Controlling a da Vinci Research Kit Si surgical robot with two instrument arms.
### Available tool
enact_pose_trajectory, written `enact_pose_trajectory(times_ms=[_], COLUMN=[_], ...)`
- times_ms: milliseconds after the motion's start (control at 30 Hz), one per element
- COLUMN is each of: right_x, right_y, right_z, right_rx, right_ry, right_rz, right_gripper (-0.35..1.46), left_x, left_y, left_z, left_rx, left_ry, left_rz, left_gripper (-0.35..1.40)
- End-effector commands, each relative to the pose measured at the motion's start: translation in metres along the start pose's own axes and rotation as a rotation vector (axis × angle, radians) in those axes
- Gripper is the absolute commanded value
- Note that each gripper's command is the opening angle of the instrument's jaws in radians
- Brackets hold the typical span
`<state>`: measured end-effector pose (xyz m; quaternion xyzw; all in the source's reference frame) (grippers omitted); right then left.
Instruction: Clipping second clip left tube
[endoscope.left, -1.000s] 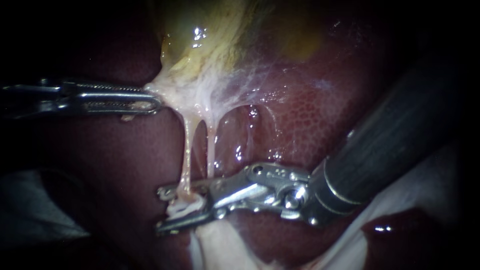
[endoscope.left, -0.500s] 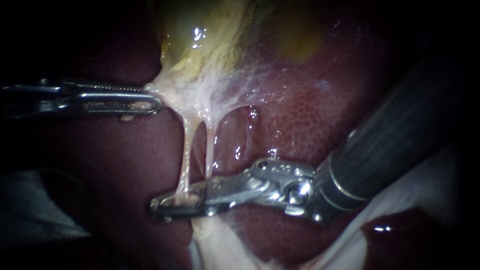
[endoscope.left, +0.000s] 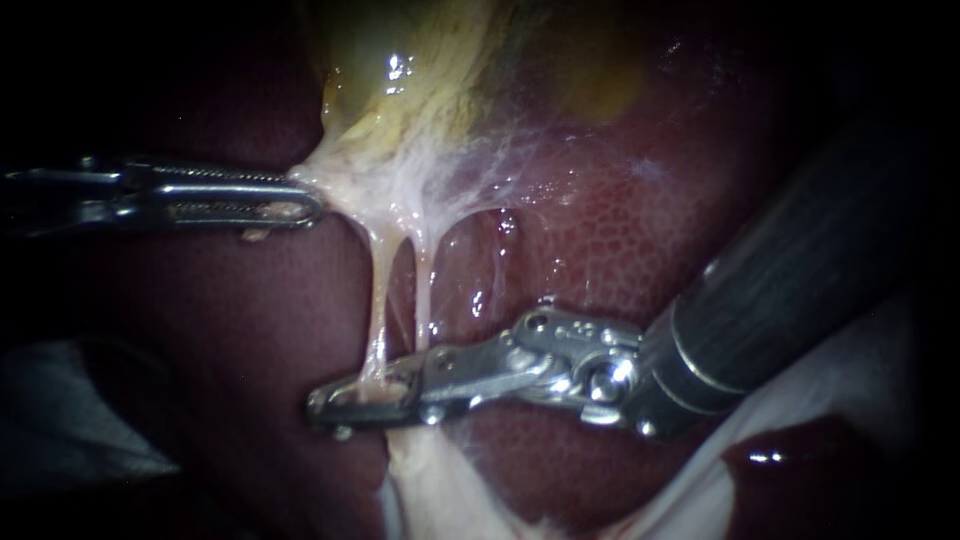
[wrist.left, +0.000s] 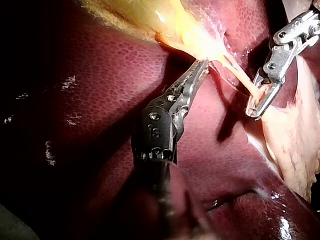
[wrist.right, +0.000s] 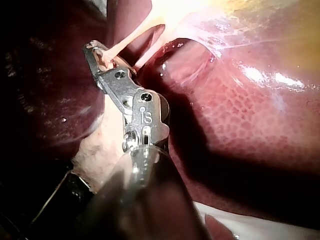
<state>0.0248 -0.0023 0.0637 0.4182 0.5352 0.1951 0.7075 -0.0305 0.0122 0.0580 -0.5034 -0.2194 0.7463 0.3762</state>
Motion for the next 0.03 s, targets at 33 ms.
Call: enact_pose_trajectory(times_ms=[33], right_x=[-0.0001], right_y=[0.0000], right_z=[0.0000], right_rx=[0.001], right_ry=[0.000], right_rz=[0.000], right_gripper=[-0.35], left_x=[0.0000], left_y=[0.0000], left_z=[0.0000], left_rx=[0.000], left_ry=[0.000], left_rz=[0.000], left_gripper=[-0.35])
